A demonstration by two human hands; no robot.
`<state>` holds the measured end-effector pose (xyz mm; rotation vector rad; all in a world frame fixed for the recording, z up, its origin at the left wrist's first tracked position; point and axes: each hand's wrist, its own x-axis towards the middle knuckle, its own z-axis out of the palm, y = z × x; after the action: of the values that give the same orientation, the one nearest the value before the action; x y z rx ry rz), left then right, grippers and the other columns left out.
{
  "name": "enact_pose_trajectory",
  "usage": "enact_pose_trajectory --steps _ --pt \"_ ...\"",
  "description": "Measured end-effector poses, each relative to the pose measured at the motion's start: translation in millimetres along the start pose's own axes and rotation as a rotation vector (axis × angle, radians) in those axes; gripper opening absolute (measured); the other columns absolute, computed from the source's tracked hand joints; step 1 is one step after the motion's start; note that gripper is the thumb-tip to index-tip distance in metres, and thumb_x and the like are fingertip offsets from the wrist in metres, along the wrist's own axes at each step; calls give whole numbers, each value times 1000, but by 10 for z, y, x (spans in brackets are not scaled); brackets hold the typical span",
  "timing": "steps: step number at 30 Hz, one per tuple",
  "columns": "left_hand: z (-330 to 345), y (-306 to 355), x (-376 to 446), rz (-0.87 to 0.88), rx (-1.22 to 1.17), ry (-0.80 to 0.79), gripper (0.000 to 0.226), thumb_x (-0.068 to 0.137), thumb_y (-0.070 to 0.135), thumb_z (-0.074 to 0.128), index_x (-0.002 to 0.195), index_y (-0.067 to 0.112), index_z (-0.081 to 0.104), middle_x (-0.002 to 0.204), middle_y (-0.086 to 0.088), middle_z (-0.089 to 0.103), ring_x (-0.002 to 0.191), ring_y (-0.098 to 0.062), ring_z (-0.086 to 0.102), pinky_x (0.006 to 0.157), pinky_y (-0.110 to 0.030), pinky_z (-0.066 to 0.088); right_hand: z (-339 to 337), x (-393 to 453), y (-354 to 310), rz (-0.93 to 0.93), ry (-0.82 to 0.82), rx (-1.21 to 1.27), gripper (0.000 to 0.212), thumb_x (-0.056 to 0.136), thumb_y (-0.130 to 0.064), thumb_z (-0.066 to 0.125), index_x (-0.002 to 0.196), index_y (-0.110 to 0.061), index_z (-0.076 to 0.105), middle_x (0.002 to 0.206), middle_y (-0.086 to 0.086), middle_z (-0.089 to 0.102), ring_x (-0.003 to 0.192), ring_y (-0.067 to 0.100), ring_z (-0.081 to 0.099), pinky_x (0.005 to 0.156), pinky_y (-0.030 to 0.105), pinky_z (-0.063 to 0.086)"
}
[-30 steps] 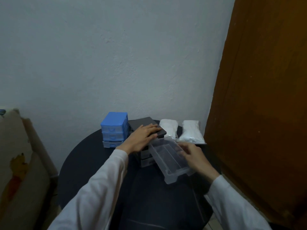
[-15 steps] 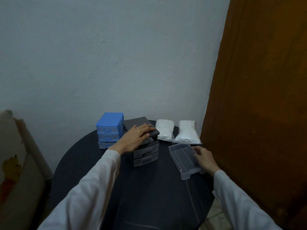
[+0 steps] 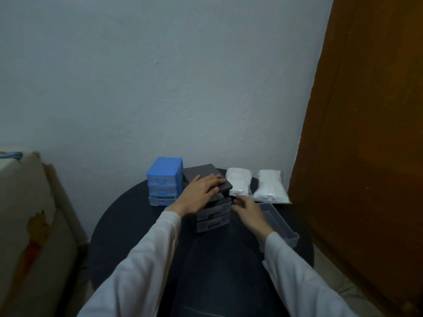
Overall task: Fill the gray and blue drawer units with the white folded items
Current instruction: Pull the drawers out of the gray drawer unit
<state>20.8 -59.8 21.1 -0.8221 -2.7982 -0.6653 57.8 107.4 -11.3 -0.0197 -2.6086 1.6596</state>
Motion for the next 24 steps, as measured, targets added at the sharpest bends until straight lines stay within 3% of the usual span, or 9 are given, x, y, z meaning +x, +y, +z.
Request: enact_pose_trajectory --steps 8,12,14,16,18,22,24 --pt "38 -22 -5 15 18 39 40 101 25 32 141 26 38 152 5 31 142 -10 19 115 -32 5 262 55 44 42 234 39 28 90 -25 60 105 -3 67 107 12 66 102 21 58 80 20 38" --pt "47 -21 -12 34 27 62 39 101 25 33 139 25 40 150 5 34 141 -11 23 114 -32 11 245 13 47 -2 250 46 25 87 -21 64 100 0 65 93 9 64 83 11 54 57 4 36" --pt "40 -24 -19 38 37 64 39 101 26 33 140 25 40 150 5 34 141 -11 24 114 -32 12 204 -6 31 -1 192 40 20 89 -21 61 98 -3 63 89 5 60 83 11 52 59 6 37" --pt "31 -31 -24 34 40 59 39 101 26 32 140 25 39 150 4 33 140 -11 24 114 -32 13 151 -26 32 23 161 -1 12 90 -20 59 90 -9 61 88 4 59 82 12 52 69 19 37" --pt "20 -34 -24 30 37 55 39 102 26 32 140 25 39 151 4 33 141 -12 24 114 -33 12 71 -75 43 28 132 -60 8 89 -19 59 85 -12 61 86 4 61 81 13 53 72 23 38" --pt "0 -26 -26 20 32 24 40 102 26 30 142 26 36 152 3 30 141 -11 21 114 -32 9 -116 -232 79 27 46 -174 7 86 -16 62 91 -12 64 87 1 62 78 8 56 67 17 44" --pt "0 -25 -25 20 33 25 40 102 26 30 142 26 36 152 3 30 142 -11 21 114 -31 8 -144 -241 47 -3 55 -171 19 85 -15 64 103 -10 63 96 1 62 85 8 56 69 14 44"
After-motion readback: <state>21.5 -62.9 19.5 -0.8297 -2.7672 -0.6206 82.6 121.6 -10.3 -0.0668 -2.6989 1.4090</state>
